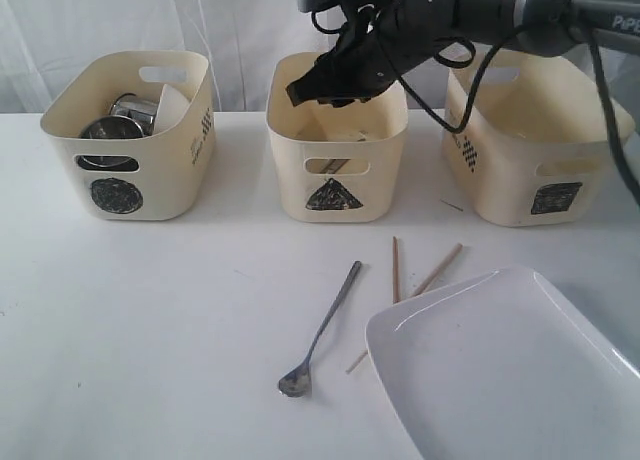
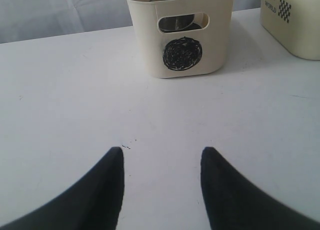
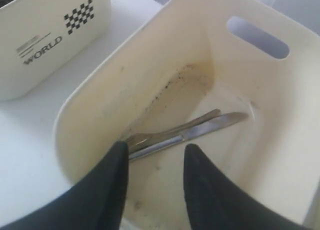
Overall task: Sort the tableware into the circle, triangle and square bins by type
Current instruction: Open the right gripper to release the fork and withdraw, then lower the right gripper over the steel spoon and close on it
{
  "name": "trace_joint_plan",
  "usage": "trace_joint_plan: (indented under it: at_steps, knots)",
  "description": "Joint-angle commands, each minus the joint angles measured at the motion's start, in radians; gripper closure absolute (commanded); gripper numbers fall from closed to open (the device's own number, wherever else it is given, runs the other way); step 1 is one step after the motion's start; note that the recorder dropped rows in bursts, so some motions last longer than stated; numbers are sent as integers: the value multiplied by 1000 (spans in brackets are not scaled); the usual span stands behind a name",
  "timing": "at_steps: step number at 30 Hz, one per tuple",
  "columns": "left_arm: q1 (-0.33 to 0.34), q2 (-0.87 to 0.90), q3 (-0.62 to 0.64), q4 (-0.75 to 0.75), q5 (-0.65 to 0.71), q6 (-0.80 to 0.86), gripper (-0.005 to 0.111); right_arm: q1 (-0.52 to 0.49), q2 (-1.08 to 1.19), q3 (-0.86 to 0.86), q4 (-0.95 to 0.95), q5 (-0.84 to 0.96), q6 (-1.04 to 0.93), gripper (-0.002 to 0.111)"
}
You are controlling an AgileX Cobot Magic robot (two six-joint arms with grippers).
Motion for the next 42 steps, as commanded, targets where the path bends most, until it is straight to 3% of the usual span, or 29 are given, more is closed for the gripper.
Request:
trace_joint_plan:
  at_steps: [1, 7, 13, 17, 26, 42]
  knots:
    - [2, -5, 3, -8, -5, -6, 54, 53, -59, 61, -11, 166, -17, 73]
    - [2, -5, 3, -8, -5, -6, 54, 134, -96, 130, -7, 390, -26, 73]
    - [2, -5, 3, -8, -5, -6, 54, 177, -96, 192, 41, 462, 194, 73]
    - [2, -5, 3, -8, -5, -6, 54, 179, -96, 271, 39, 427, 316, 73]
    - [2, -5, 3, -8, -5, -6, 54, 179, -96, 467, -24, 241, 785, 72]
    - [2, -5, 3, -8, -5, -6, 54, 179, -96, 504, 36, 76, 834, 72]
